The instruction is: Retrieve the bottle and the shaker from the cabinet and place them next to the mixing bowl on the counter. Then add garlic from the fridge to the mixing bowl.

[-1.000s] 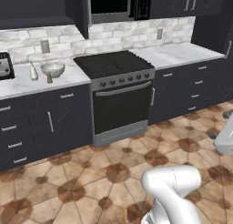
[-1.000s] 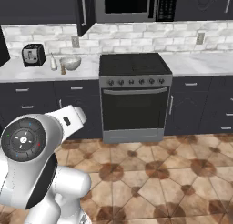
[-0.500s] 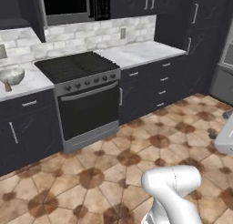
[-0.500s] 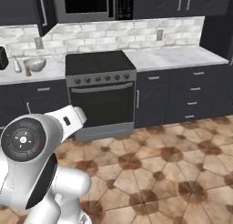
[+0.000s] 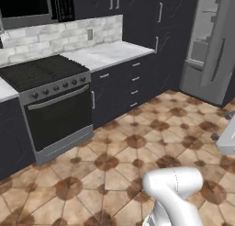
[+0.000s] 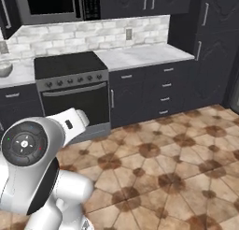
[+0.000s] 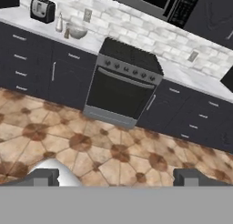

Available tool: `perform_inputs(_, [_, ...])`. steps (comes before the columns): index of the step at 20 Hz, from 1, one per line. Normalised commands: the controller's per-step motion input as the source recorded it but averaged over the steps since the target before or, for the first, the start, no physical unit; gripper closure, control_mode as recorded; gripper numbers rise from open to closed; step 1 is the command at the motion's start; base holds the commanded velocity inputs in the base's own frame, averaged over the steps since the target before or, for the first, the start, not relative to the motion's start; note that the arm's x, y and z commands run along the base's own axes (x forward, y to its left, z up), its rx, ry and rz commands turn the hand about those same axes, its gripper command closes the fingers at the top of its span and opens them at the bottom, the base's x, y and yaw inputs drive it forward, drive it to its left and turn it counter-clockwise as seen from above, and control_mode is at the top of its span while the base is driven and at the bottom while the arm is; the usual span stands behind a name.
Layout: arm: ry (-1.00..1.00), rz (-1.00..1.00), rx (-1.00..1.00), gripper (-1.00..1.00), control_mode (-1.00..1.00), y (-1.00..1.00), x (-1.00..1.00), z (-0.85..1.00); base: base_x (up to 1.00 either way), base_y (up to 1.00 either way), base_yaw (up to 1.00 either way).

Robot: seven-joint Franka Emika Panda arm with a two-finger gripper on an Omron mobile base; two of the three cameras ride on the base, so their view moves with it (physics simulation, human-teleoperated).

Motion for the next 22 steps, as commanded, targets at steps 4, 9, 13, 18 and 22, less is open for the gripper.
perform_inputs(4, [0.00, 0.00, 0.00, -1.00, 1.00, 0.00, 0.00, 0.00, 0.30, -0.06, -0.28])
perform_inputs(9, [0.00, 0.00, 0.00, -1.00, 1.00, 0.00, 0.00, 0.00, 0.73, 0.02, -0.23])
perform_inputs(13, [0.00, 0.00, 0.00, -1.00, 1.00, 0.00, 0.00, 0.00, 0.92, 0.08, -0.25])
perform_inputs(18, [0.00, 0.00, 0.00, -1.00, 1.00, 0.00, 0.00, 0.00, 1.00, 0.17, -0.25])
perform_inputs(22, [0.00, 0.00, 0.00, -1.00, 1.00, 0.00, 0.00, 0.00, 1.00, 0.13, -0.27])
